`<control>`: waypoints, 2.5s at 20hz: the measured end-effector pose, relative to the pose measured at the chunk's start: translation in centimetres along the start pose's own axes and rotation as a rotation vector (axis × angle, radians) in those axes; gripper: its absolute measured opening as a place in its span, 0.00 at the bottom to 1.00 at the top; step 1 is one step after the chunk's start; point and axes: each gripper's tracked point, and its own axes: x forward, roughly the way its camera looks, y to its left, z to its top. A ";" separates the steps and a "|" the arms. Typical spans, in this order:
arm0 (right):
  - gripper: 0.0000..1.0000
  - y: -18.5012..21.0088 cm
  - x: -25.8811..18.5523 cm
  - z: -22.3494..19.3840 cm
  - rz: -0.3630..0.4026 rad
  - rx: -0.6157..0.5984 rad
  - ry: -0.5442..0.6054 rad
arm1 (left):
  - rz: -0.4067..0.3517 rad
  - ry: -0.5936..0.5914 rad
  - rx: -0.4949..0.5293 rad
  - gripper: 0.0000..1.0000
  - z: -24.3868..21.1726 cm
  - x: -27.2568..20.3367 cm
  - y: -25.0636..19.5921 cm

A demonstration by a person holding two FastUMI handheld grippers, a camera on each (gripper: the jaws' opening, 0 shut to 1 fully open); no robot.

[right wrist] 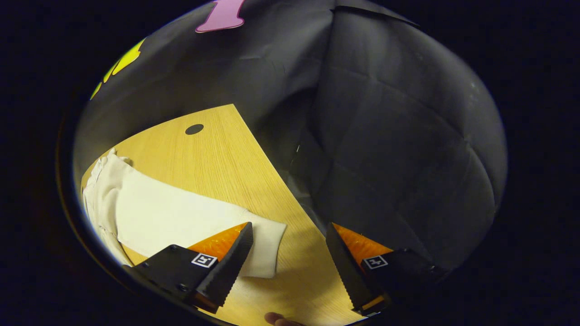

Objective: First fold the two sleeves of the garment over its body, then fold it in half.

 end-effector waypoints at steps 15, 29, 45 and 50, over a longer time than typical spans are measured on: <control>0.45 2.5 0.7 -2.3 0.101 0.132 0.290 | -0.078 0.007 0.012 0.99 0.4 3.6 2.3; 0.05 2.5 0.2 -0.8 0.152 0.144 0.310 | -0.098 0.012 0.006 0.99 -0.5 4.9 6.7; 0.00 14.8 -15.1 10.7 0.320 0.042 0.094 | -0.190 -0.034 -0.042 0.99 -1.8 6.7 10.6; 0.00 25.4 -19.7 12.2 0.433 -0.041 0.034 | -0.157 -0.051 -0.017 0.99 -2.1 7.2 13.8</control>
